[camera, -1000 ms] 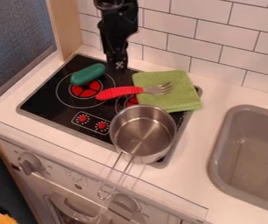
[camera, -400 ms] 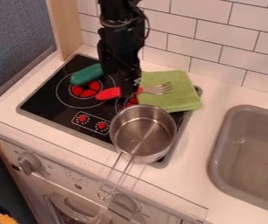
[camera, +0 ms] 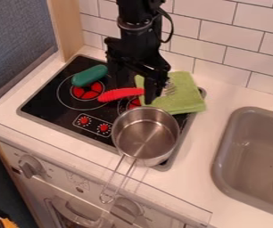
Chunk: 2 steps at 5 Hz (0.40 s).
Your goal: Move the silver saucepan to the bottom-left of the stove
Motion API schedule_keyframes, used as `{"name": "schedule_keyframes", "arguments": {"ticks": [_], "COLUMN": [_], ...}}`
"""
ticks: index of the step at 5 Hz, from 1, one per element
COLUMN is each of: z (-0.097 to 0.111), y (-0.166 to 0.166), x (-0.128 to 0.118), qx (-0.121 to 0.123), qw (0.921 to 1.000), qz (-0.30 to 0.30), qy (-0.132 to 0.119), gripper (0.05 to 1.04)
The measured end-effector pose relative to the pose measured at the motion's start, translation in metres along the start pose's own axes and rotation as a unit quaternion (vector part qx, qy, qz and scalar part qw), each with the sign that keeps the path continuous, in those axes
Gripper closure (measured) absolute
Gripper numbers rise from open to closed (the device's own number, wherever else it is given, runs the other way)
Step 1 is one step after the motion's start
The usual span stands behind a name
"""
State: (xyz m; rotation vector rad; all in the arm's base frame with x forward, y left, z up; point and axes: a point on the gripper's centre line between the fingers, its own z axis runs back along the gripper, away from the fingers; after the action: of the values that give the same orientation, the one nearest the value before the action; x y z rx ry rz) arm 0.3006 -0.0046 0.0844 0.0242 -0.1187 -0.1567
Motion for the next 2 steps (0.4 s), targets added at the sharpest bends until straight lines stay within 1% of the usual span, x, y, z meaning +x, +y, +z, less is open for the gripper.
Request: {"name": "schedule_keyframes", "arguments": {"ticks": [1, 2], "z": [-0.012, -0.027], "y": [-0.001, 0.010], "x": [-0.015, -0.027], "qx": [0.001, -0.003], "qw": [0.9981, 0.9952], "qz": [0.059, 0.094], "qy": [0.019, 0.028], "gripper": [0.083, 0.083]}}
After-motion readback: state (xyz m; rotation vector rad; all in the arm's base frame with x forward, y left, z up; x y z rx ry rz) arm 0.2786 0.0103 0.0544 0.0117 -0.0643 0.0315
